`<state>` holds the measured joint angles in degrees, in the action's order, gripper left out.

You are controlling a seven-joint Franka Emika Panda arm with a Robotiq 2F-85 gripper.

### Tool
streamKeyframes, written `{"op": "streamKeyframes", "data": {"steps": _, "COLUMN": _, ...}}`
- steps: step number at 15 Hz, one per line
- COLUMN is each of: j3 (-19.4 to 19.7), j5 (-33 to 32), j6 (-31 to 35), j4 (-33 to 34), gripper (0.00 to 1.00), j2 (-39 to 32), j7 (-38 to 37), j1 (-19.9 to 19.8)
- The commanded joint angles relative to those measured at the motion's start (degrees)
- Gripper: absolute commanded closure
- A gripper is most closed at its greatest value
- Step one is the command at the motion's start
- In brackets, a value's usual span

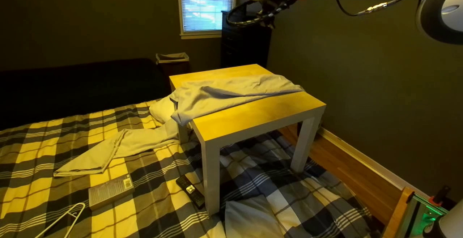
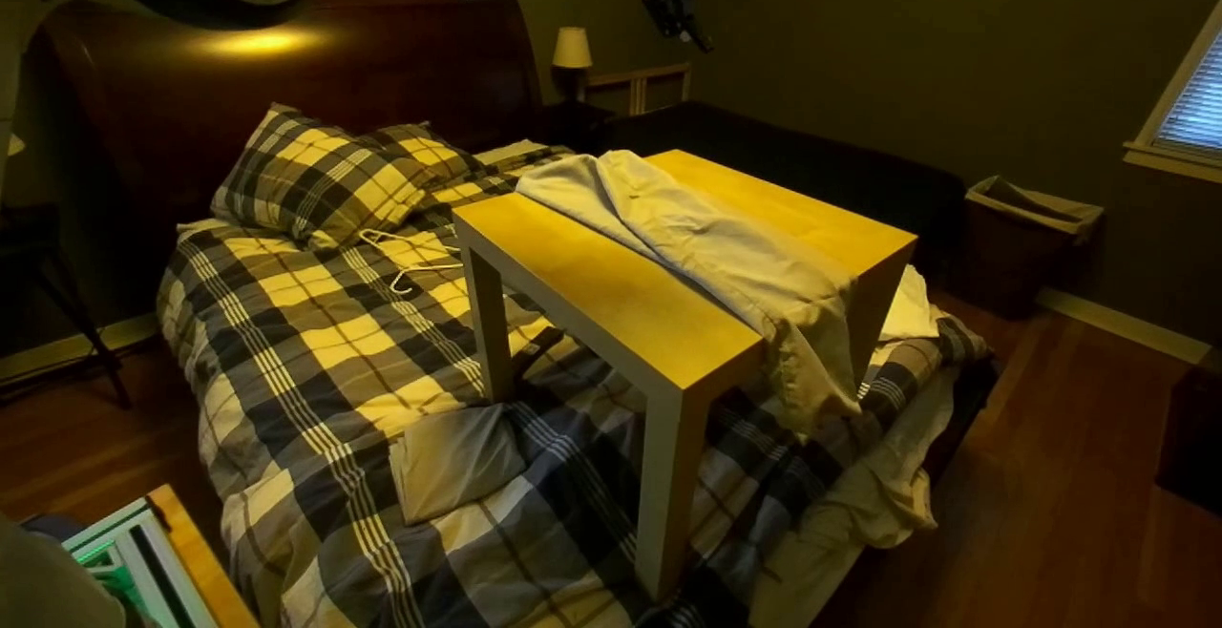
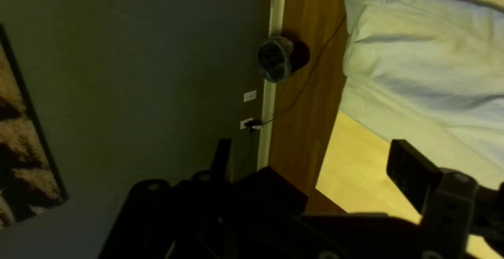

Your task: Put the cloth on the table

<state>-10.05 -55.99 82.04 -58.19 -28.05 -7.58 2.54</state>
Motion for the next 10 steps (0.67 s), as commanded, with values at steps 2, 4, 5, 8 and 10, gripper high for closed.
{"op": "streamKeyframes", "data": {"steps": 2, "j3": -3.1, "j5": 10.7, "j6": -0.7, "j4": 1.7, "gripper": 0.0, "j2": 0.5, "j7": 7.1, "j1": -2.9}}
{"op": "streamKeyframes", "data": {"steps": 4, "j3": -3.9, "j5": 15.6, "j6": -1.0, "j4": 2.4, "gripper": 0.0, "j2": 0.8, "j7": 9.1, "j1": -4.2}}
{"op": "streamKeyframes", "data": {"steps": 5, "j3": -4.3, "j5": 18.2, "j6": -1.3, "j4": 2.9, "gripper": 0.0, "j2": 0.9, "j7": 10.1, "j1": -4.9}}
{"op": "streamKeyframes", "data": {"steps": 8, "j3": -5.3, "j5": 25.9, "j6": -2.4, "j4": 4.5, "gripper": 0.0, "j2": 1.0, "j7": 12.9, "j1": -7.2}}
{"op": "streamKeyframes", "data": {"steps": 10, "j3": -6.0, "j5": 31.0, "j6": -3.3, "j4": 4.7, "gripper": 0.0, "j2": 1.3, "j7": 14.8, "j1": -8.7}}
